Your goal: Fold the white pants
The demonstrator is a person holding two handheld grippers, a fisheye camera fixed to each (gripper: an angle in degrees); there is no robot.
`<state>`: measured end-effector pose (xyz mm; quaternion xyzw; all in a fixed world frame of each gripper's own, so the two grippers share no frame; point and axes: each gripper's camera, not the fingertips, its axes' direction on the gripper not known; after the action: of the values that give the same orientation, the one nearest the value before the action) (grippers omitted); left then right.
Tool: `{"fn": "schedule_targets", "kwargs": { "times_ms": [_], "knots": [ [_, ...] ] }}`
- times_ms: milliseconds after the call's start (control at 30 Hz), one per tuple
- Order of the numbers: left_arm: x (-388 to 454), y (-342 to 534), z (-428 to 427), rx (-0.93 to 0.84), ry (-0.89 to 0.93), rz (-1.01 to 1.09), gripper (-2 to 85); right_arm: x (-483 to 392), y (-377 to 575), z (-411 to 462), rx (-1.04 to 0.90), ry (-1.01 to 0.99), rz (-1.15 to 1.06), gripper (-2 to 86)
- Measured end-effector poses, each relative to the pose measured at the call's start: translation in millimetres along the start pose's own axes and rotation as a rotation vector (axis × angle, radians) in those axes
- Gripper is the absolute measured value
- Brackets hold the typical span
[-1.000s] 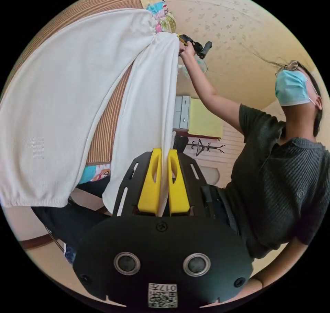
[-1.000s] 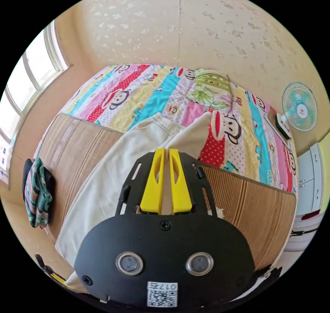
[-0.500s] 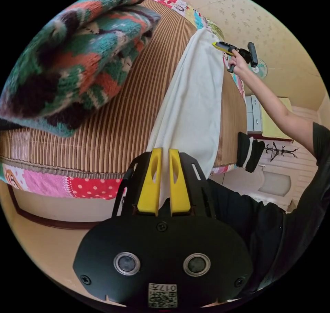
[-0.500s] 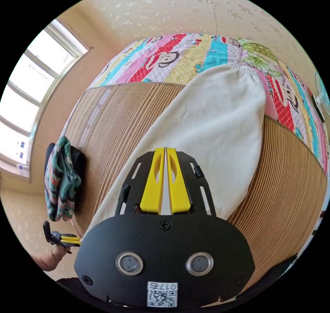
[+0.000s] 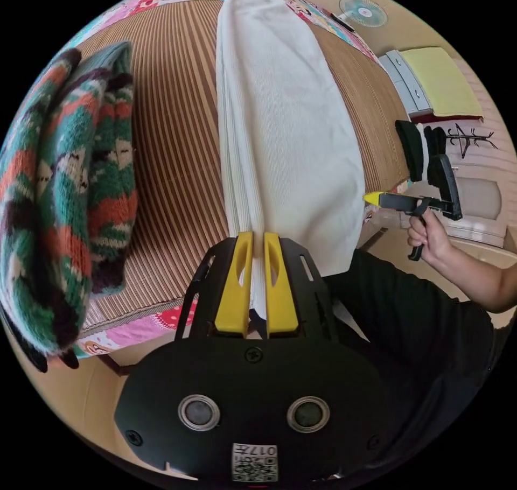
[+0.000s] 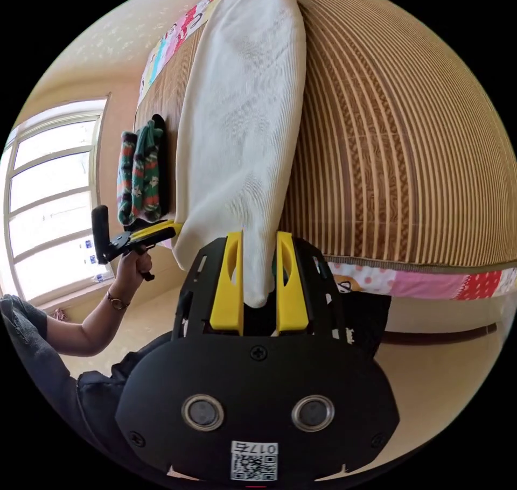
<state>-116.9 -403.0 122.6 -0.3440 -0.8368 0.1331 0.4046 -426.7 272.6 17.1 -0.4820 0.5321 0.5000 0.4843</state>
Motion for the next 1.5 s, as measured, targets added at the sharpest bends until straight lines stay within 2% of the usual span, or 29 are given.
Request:
{"fn": "schedule_targets", "kwargs": {
  "times_ms": [133,200,267,400,500,600,733,833,867,967,1033,1067,1133,1167,1200,1267,1400,1500],
  "knots": [
    [-8.6,-14.8,-17.7,-0.056,0.163,0.003,2.7,-14.4,-16.3,-6.4,0.041,0.085,-0.010,3.3],
    [-14.7,-10.2,-42.3,0.027,0.479,0.113,2.2,-14.7,-15.8,-22.6,0.085,0.037,-0.020,2.7],
    [-32.0,0.3,-53.3,0.108,0.656,0.085,2.2,-12.1,-14.0,-34.6,0.111,0.013,-0.042,2.4],
    [-37.4,14.3,-39.1,0.093,0.466,-0.073,2.8,13.3,-21.2,-21.6,0.082,0.049,-0.102,2.8],
    [-18.4,8.8,-32.7,0.076,0.307,-0.162,4.1,42.8,-36.7,-8.8,0.046,-0.114,-0.051,4.0],
    [-2.1,8.4,-45.4,0.138,0.164,-0.230,7.3,67.7,-43.4,-19.5,0.117,-0.089,0.009,6.6],
    [8.9,1.4,-53.6,0.196,0.147,-0.270,10.1,99.9,-73.0,-20.9,0.126,-0.099,0.033,9.0],
    [17.4,-20.2,-19.4,0.013,0.233,-0.218,8.8,106.9,-101.9,1.4,0.007,-0.183,0.007,6.8],
    [26.6,-18.4,-7.4,-0.021,0.255,-0.197,6.3,105.6,-105.0,3.1,-0.005,-0.164,0.005,6.2],
    [53.5,7.3,-7.4,0.067,0.227,-0.197,5.1,98.4,-108.4,-7.2,-0.072,-0.034,-0.110,3.9],
    [77.1,10.4,6.3,-0.030,0.275,-0.162,5.0,108.0,-92.8,-18.3,-0.148,0.109,-0.141,3.1],
    [99.3,9.3,21.9,-0.144,0.307,-0.110,5.0,112.7,-86.8,-20.6,-0.163,0.145,-0.140,3.1],
    [132.8,8.8,51.2,-0.388,0.246,-0.052,4.8,140.3,-65.1,-31.6,-0.223,0.167,-0.077,3.1],
    [149.4,11.4,64.9,-0.489,0.127,-0.015,4.6,147.9,-61.3,-35.7,-0.229,0.140,-0.060,3.2],
    [158.7,13.8,63.5,-0.460,0.034,0.004,4.5,162.8,-55.9,-45.7,-0.223,0.074,-0.031,3.5],
    [157.3,12.0,49.7,-0.342,0.028,-0.014,4.4,184.1,-50.1,-64.4,-0.147,0.011,0.009,4.1],
    [121.8,-6.4,30.6,-0.101,0.304,-0.128,6.0,235.7,-50.7,-92.0,0.050,-0.113,0.117,7.2],
    [114.6,-32.3,11.1,0.070,0.285,-0.102,7.1,251.1,-65.9,-98.9,0.151,-0.166,0.101,8.7]
  ]
}}
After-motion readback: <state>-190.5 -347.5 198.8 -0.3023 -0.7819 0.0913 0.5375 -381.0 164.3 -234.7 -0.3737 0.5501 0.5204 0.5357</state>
